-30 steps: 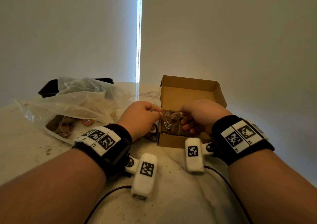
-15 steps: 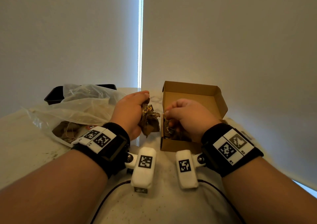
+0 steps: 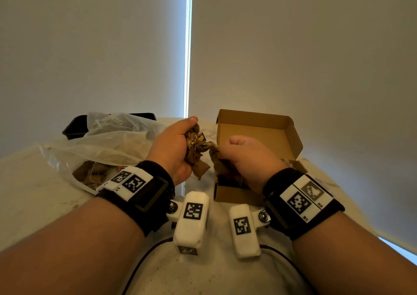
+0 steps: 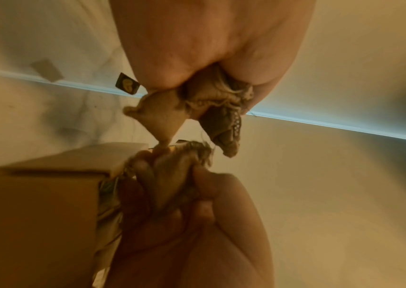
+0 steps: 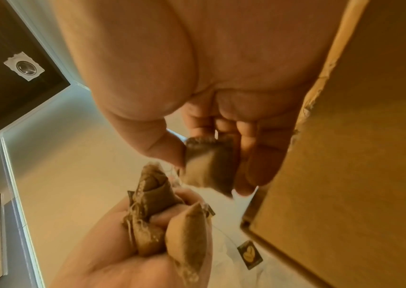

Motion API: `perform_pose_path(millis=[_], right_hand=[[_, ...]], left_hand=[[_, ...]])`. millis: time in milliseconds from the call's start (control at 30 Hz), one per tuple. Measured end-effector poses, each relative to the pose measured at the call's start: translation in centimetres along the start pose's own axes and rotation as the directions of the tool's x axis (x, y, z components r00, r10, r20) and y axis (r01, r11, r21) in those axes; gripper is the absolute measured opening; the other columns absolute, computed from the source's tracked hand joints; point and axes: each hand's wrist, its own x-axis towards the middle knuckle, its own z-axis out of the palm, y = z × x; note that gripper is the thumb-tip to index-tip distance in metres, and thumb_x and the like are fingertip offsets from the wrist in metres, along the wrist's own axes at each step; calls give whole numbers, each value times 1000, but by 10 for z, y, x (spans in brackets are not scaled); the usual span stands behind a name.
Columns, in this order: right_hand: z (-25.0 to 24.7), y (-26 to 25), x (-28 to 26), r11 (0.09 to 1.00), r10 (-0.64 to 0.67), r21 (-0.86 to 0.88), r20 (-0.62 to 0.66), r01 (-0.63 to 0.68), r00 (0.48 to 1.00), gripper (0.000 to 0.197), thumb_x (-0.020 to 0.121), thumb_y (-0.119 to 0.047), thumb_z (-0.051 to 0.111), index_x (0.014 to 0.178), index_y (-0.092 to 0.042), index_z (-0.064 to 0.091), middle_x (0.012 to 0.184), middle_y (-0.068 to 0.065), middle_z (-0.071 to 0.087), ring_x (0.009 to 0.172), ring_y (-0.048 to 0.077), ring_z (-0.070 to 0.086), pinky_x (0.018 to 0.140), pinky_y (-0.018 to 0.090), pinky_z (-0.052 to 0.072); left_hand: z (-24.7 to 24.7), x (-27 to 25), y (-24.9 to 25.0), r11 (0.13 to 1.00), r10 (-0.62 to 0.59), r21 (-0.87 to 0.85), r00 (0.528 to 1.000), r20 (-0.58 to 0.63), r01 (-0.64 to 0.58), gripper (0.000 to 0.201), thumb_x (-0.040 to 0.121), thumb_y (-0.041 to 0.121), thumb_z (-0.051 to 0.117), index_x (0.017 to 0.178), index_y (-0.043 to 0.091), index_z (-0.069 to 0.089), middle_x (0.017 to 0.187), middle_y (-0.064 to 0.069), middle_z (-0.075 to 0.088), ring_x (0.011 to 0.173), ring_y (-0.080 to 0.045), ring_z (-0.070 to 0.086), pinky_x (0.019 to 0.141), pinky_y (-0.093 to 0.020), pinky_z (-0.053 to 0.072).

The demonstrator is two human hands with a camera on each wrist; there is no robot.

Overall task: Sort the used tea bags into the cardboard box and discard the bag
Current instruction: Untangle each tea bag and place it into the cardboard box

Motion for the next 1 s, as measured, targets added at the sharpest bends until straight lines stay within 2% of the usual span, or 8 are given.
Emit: perform_pose_path(millis=[133, 200, 300, 367, 433, 533, 800, 1000], right_hand=[[-2, -5, 1, 989, 87, 118, -15, -84, 996, 12, 99, -15, 52, 92, -11, 59, 84, 12, 69, 63, 20, 63, 57, 28, 50], [-4, -6, 3, 981, 177, 94, -38, -172, 984, 19, 102, -19, 48, 101, -8, 63, 84, 11, 65, 60, 17, 56, 53, 25, 44], [-9, -4, 6, 939, 302, 185, -31, -291, 953, 26, 99, -26, 50, 106, -4, 64, 86, 12, 61, 62, 17, 51, 53, 24, 40], [-12, 0, 7, 907, 284, 327, -7, -267, 959, 25, 94, -29, 54, 99, -7, 64, 81, 10, 59, 59, 16, 50, 49, 24, 38], [-17, 2, 7, 882, 260, 402, 20, -245, 965, 25, 92, -29, 55, 97, -7, 65, 76, 8, 57, 56, 15, 50, 46, 23, 37], [-21, -2, 6, 865, 214, 456, 43, -209, 976, 18, 92, -23, 55, 92, -7, 63, 70, 6, 53, 53, 13, 48, 45, 22, 34], [-29, -4, 8, 812, 193, 556, 29, -176, 981, 19, 90, -29, 61, 94, -11, 56, 64, 2, 49, 48, 12, 45, 40, 19, 32], [-33, -4, 8, 751, 130, 644, 72, -146, 989, 17, 90, -20, 57, 77, -17, 47, 55, -2, 41, 46, 11, 39, 38, 19, 28]], left_hand=[[-6, 4, 0, 1000, 16, 8, 998, -65, -16, 15, 97, 26, 60, 90, 13, 61, 59, 2, 60, 42, -11, 59, 51, -24, 45], [-9, 4, -1, 1000, 17, 10, 997, -78, -16, 15, 98, 25, 59, 90, 13, 60, 63, 1, 58, 42, -12, 60, 53, -25, 46], [-14, 5, -2, 1000, 20, 15, 994, -109, -18, 12, 98, 23, 58, 92, 12, 59, 71, -3, 57, 41, -13, 60, 39, -18, 45], [-17, 7, -2, 997, 54, 55, 987, -149, -46, 9, 98, 21, 59, 95, 13, 62, 78, -4, 59, 48, -14, 62, 42, -20, 48], [-21, 11, -4, 988, 114, 119, 979, -170, -95, 9, 96, 16, 59, 100, 16, 68, 90, -7, 65, 67, -20, 66, 61, -34, 61], [-22, 11, -6, 976, 158, 181, 970, -184, -125, 17, 94, 12, 59, 106, 17, 70, 97, -10, 67, 76, -23, 66, 84, -51, 60], [-25, 12, -7, 967, 176, 222, 962, -211, -128, 16, 93, 10, 60, 99, 18, 72, 97, -11, 67, 84, -29, 64, 88, -57, 57], [-27, 12, -9, 948, 189, 291, 965, -184, -130, 13, 94, 13, 60, 99, 19, 70, 95, -7, 67, 81, -23, 66, 85, -48, 60]])
